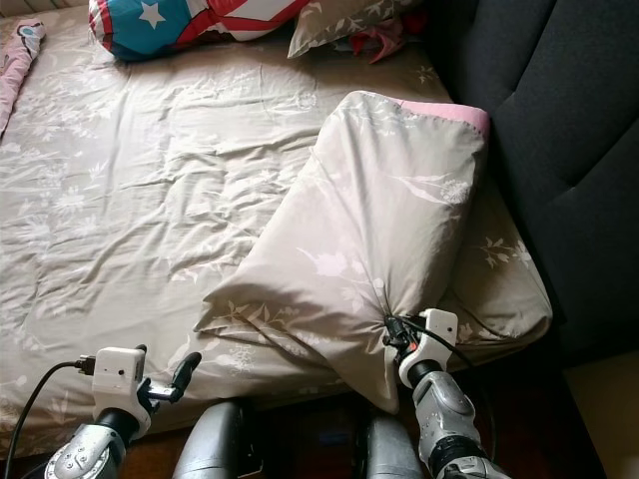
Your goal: Clean up the room
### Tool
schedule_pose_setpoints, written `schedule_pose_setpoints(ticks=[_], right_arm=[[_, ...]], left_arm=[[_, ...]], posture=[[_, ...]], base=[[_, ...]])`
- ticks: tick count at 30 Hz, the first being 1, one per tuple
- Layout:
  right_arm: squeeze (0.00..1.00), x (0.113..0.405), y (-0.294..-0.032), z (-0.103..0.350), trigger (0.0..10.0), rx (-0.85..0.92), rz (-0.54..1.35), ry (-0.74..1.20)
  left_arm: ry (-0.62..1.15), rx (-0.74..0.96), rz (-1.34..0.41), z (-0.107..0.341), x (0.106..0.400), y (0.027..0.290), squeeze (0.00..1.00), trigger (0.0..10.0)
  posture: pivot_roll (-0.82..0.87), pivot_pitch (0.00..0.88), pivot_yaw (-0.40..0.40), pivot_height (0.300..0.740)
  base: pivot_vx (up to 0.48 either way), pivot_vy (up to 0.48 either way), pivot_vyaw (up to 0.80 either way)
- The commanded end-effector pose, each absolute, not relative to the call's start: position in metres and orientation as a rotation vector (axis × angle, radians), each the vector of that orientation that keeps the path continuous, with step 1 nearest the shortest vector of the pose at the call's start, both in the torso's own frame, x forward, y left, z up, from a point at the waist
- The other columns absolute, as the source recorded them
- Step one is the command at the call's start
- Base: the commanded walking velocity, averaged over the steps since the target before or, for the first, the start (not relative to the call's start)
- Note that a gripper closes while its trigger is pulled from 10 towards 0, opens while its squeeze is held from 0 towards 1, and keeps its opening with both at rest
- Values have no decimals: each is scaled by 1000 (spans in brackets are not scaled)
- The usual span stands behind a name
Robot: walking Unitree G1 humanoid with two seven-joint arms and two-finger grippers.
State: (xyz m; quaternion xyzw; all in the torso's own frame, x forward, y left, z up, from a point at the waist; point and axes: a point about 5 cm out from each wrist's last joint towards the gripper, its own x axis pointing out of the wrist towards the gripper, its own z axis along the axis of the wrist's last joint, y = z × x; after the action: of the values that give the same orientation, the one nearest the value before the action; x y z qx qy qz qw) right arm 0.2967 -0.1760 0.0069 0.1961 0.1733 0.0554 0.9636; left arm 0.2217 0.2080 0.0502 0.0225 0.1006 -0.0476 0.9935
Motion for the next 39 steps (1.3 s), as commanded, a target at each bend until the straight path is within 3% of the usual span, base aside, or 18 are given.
schedule_pose_setpoints(ticks=[1, 8, 11, 12, 22, 30, 39], right_arm=[[0, 278, -164, -14, 0, 404, 135, 460], [0, 276, -166, -16, 0, 405, 120, 468], [0, 273, -165, -19, 0, 311, 108, 479], [0, 272, -166, -20, 10000, 316, 92, 472], [0, 248, -174, -37, 10000, 270, 43, 533], [0, 234, -180, -46, 10000, 302, -27, 554], [0, 229, -192, -48, 10000, 299, -98, 556]], left_arm=[[231, 46, -86, 43, 217, 209, 0, 10000], [227, 39, -88, 40, 223, 206, 0, 10000], [236, 43, -83, 36, 225, 208, 0, 10000], [243, 43, -80, 33, 224, 209, 0, 10000], [322, 2, -6, 7, 228, 217, 0, 10000], [414, -16, 67, -17, 227, 221, 0, 10000], [526, -13, 110, -39, 218, 224, 0, 10000]], posture=[[6, 258, 36, 652], [-3, 235, 32, 652], [-8, 219, 35, 652], [-13, 213, 35, 652], [-58, 157, 19, 652], [-69, 75, 6, 712], [-100, 9, -3, 740]], base=[[0, 0, 0], [0, 0, 0], [0, 0, 0], [0, 0, 0], [0, 0, 0], [0, 0, 0], [0, 0, 0]])
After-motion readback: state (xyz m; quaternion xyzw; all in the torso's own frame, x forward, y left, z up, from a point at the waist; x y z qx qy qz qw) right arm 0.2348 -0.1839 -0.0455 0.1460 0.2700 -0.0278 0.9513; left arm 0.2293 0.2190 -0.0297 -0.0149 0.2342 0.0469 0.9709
